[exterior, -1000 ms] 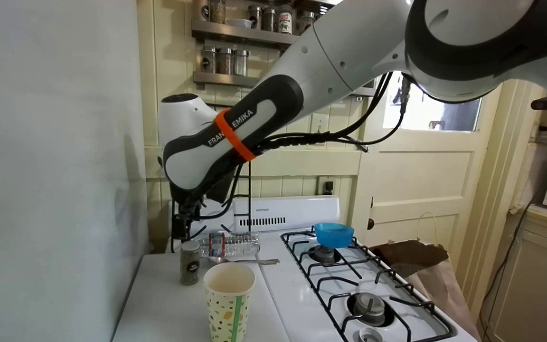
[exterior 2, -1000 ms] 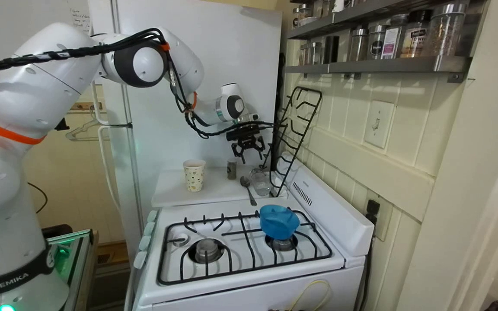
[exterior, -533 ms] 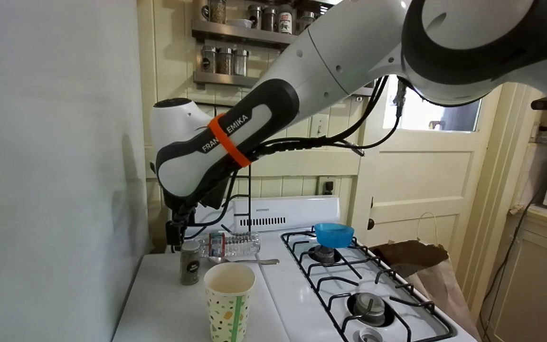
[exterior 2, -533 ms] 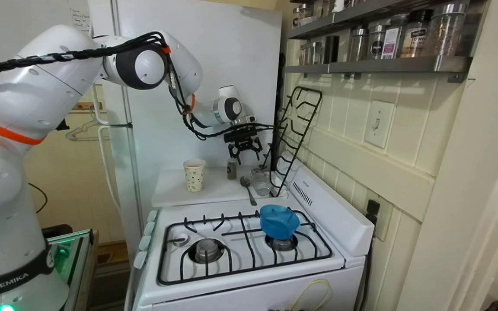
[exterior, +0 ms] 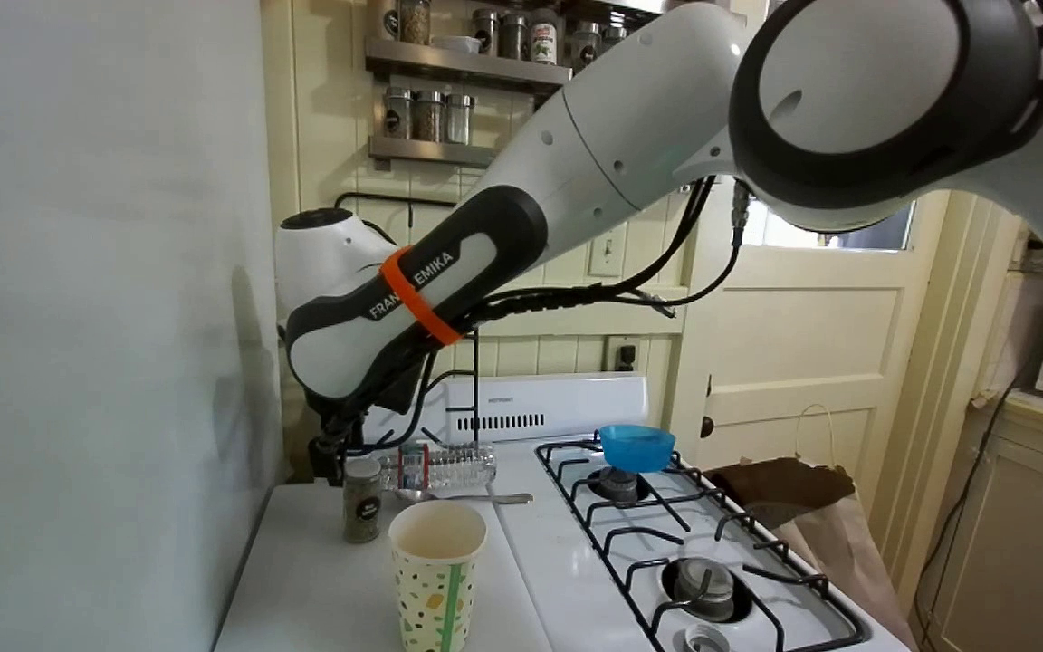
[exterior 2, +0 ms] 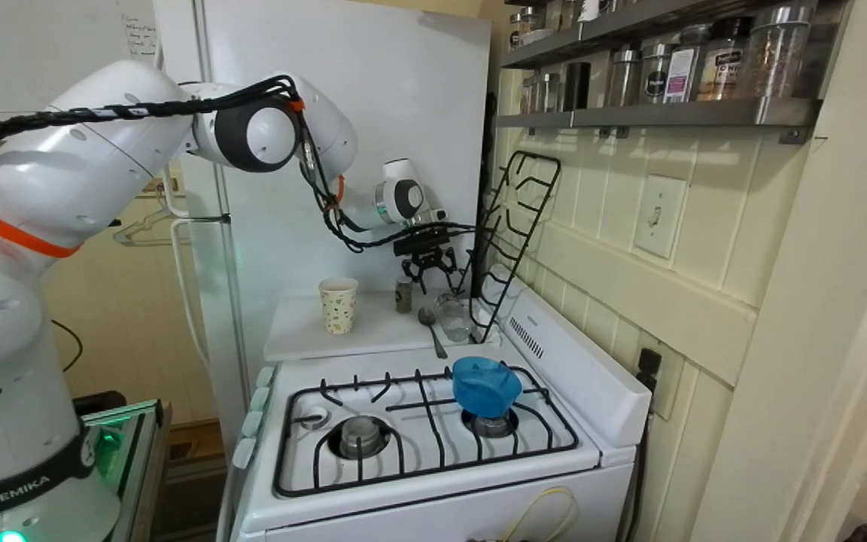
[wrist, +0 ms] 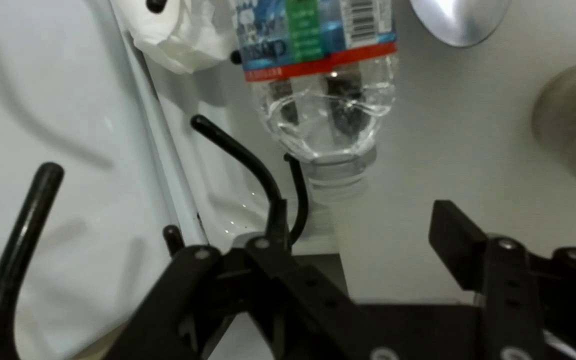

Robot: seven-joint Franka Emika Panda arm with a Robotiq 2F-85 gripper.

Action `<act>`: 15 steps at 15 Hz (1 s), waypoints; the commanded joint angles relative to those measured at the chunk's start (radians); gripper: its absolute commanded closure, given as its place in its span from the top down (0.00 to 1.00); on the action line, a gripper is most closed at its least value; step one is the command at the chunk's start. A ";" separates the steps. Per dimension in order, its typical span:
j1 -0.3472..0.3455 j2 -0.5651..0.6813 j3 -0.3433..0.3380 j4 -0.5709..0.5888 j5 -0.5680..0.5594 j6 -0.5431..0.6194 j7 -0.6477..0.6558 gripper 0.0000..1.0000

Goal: Put the water bottle in the coffee cup.

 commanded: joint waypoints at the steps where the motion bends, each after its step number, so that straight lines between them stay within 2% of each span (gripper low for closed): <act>1: 0.024 0.055 -0.029 0.075 -0.011 -0.019 0.019 0.74; 5: 0.026 0.073 -0.046 0.093 -0.015 -0.040 -0.002 0.70; 7: 0.028 0.075 -0.049 0.095 -0.020 -0.043 -0.007 0.60; 10: 0.029 0.068 -0.048 0.097 -0.023 -0.048 -0.018 0.39; 14: 0.033 0.065 -0.047 0.096 -0.026 -0.071 -0.029 0.06; 15: 0.035 0.064 -0.048 0.096 -0.026 -0.079 -0.028 0.07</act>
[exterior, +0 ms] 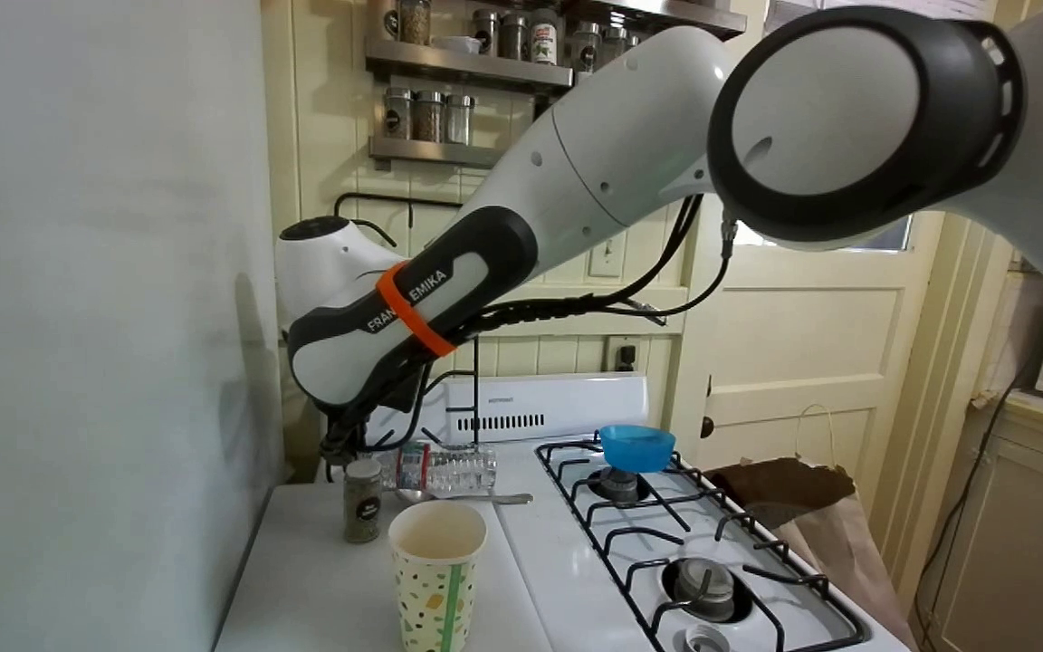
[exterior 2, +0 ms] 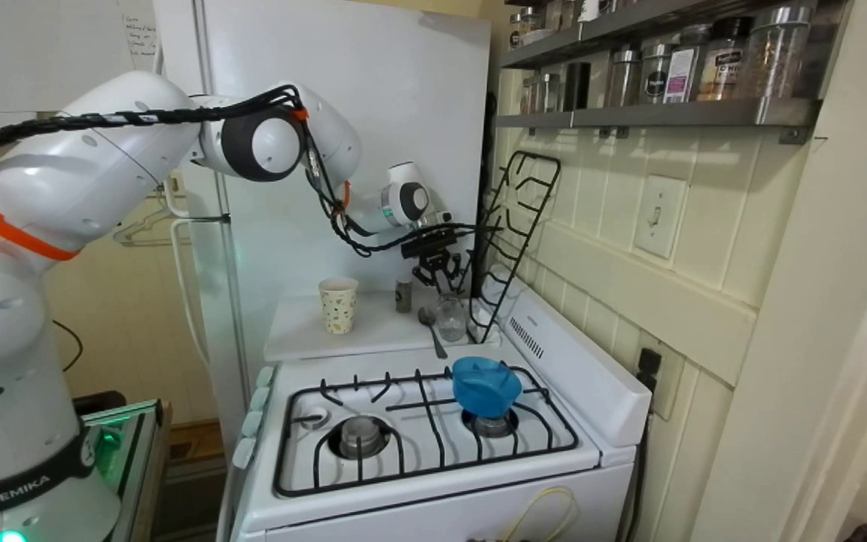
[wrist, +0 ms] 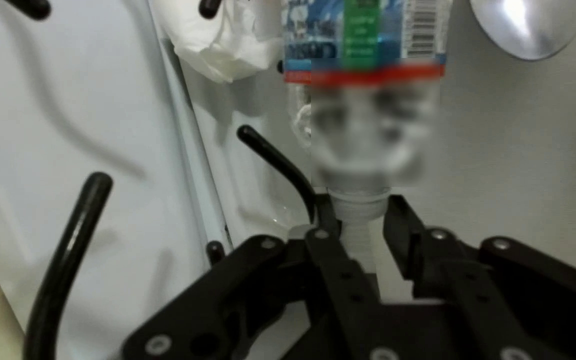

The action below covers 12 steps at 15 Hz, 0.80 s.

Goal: Put the water bottle in the coffee cup.

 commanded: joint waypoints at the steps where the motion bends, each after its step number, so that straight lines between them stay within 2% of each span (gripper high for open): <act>1: 0.019 0.010 -0.010 0.018 -0.011 -0.058 -0.004 0.07; 3: 0.020 -0.015 -0.008 -0.006 -0.014 -0.053 0.006 0.07; 12: -0.013 -0.279 -0.008 -0.252 -0.013 0.155 0.130 0.07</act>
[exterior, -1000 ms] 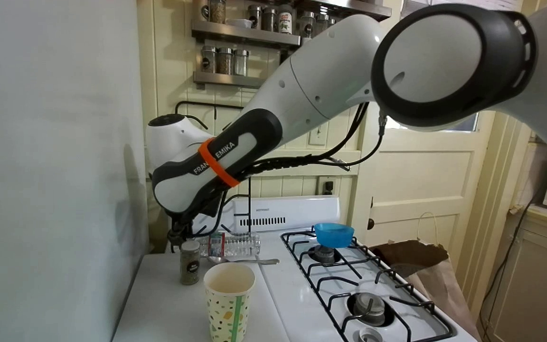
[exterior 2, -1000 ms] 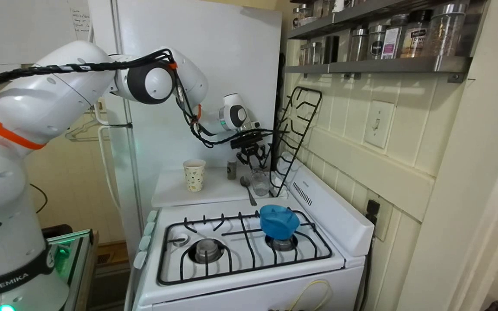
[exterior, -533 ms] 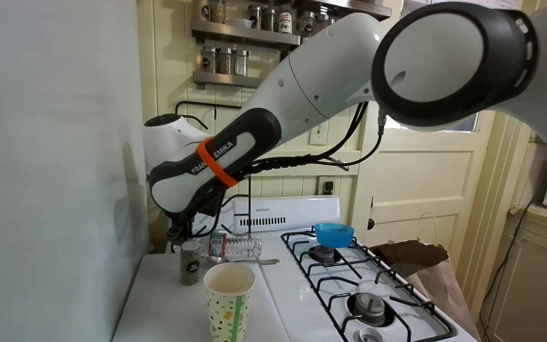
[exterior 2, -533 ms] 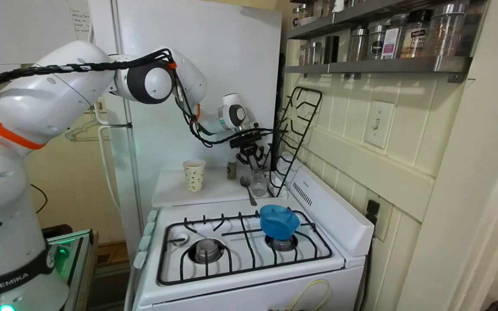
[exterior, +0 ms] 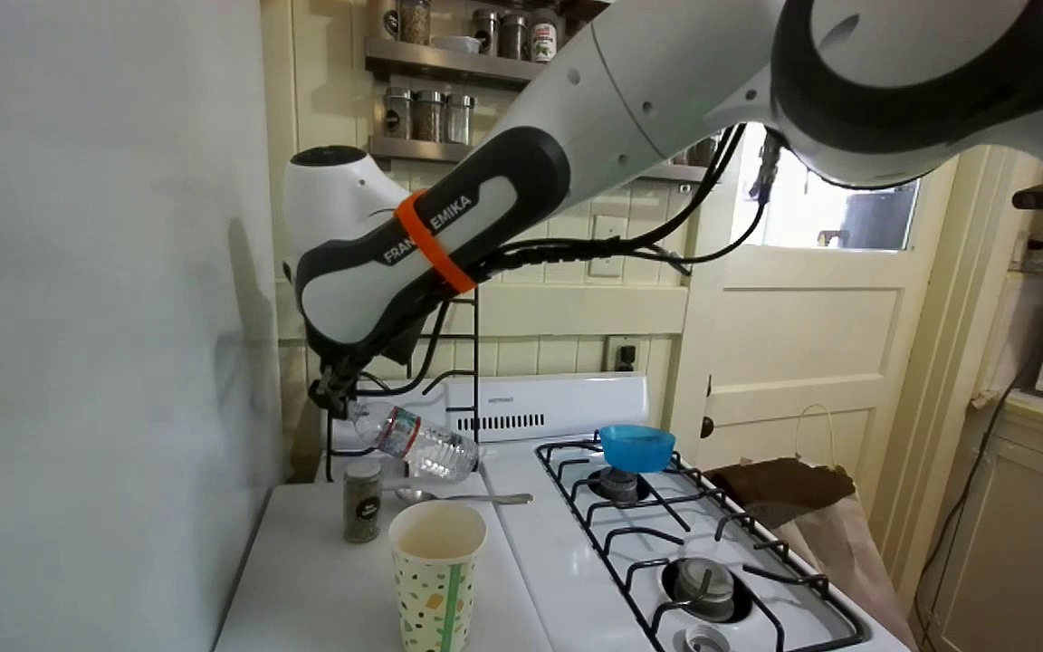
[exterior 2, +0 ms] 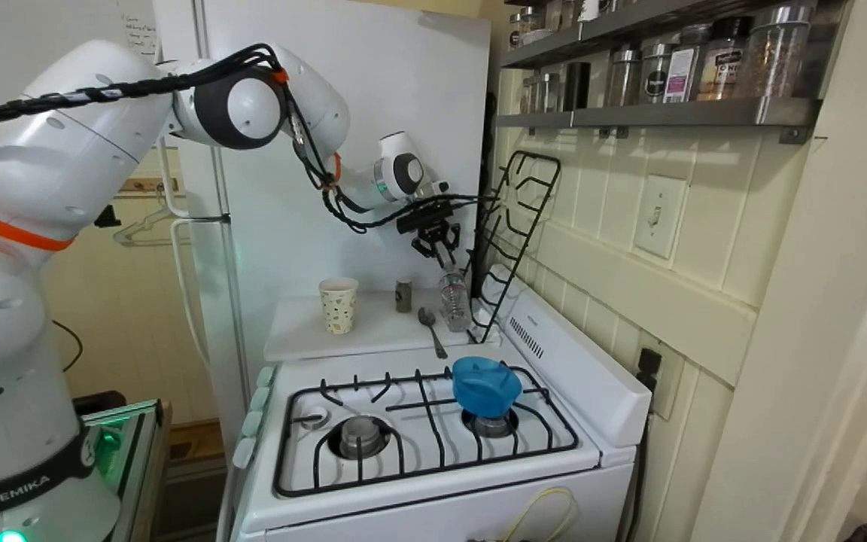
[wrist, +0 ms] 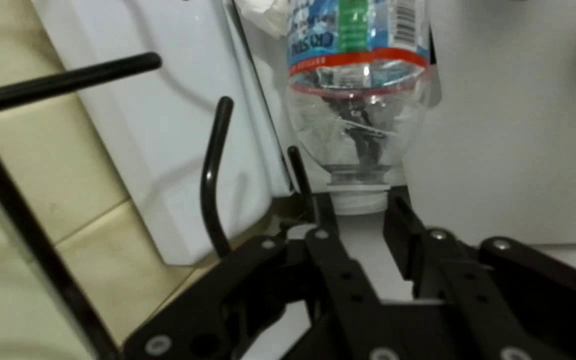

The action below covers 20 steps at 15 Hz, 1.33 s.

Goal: Put the water bottle in the coffee cup.

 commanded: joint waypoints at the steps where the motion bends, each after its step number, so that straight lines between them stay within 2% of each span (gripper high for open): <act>1: -0.015 -0.144 -0.006 -0.163 -0.014 0.080 0.075 0.07; 12: -0.074 -0.385 -0.012 -0.438 -0.054 0.167 0.165 0.07; 20: -0.127 -0.478 0.003 -0.551 -0.074 0.156 0.201 0.07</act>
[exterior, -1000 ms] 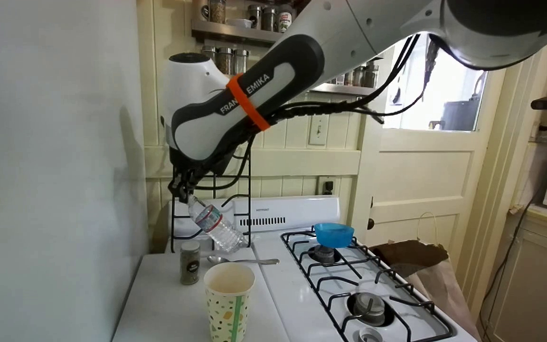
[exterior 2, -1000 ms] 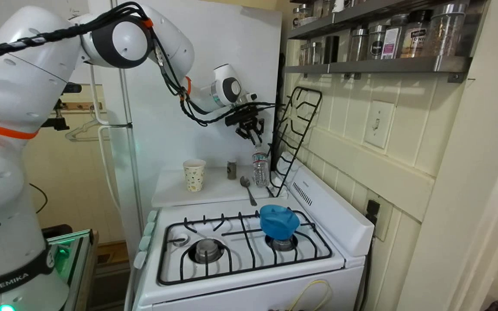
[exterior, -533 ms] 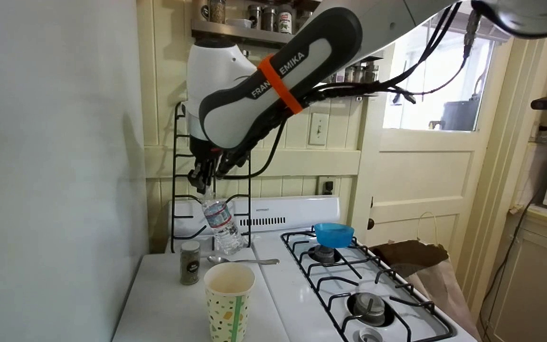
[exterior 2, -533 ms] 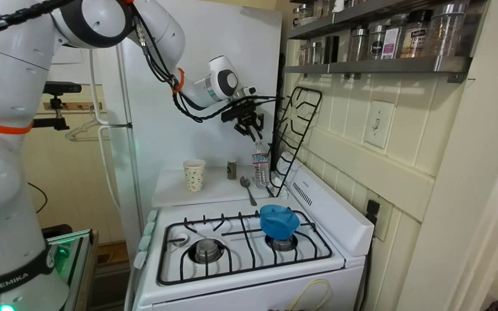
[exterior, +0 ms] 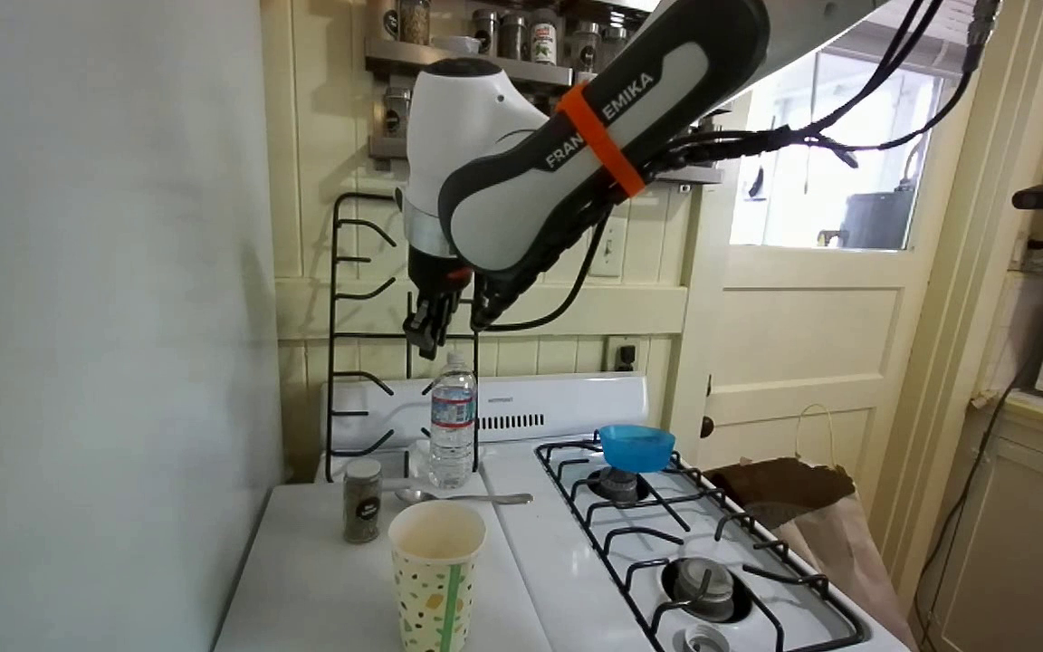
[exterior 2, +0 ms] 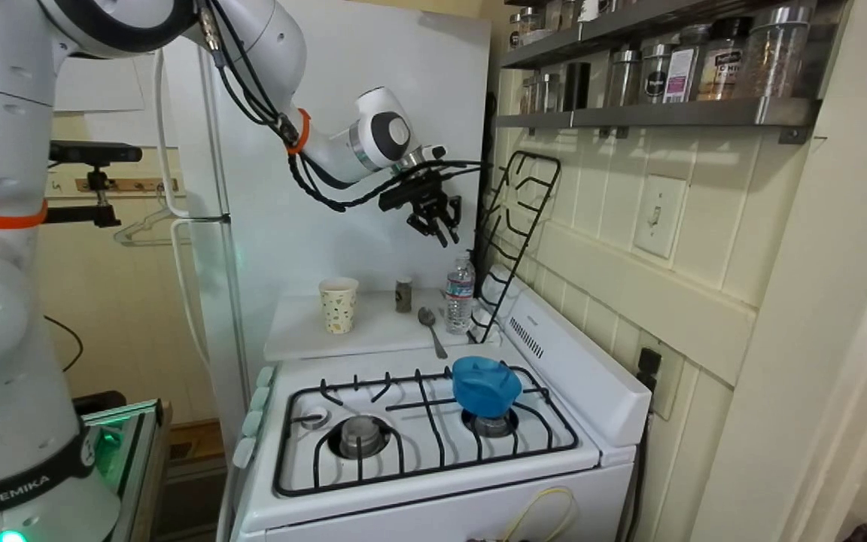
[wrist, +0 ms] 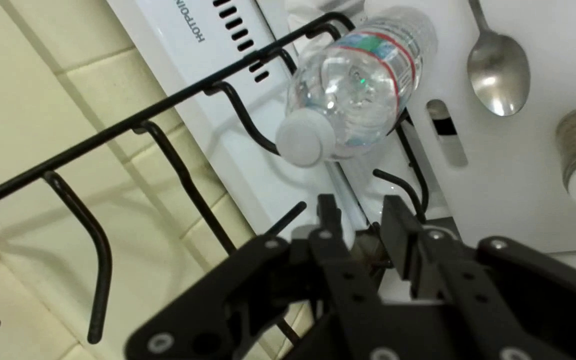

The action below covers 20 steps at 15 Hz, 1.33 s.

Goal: Put the water bottle in the coffee cup.

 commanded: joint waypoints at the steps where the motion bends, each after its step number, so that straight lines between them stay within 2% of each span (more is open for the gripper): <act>1: -0.025 -0.054 0.019 -0.080 -0.015 0.012 0.026 0.55; 3: -0.049 -0.063 0.028 -0.092 0.028 0.034 0.012 0.62; 6: -0.068 -0.058 0.026 -0.089 0.063 0.104 0.051 0.84; 8: -0.078 -0.039 0.017 -0.067 0.095 0.098 0.092 0.99; 12: -0.108 0.011 0.014 -0.035 0.219 0.040 0.140 1.00; 13: -0.101 -0.013 0.010 -0.049 0.172 0.070 0.105 1.00; 15: -0.107 -0.004 0.008 -0.046 0.176 0.071 0.102 1.00; 17: -0.114 -0.004 0.031 -0.044 0.219 0.079 0.070 1.00; 20: -0.125 0.000 0.056 -0.034 0.315 0.013 0.041 0.96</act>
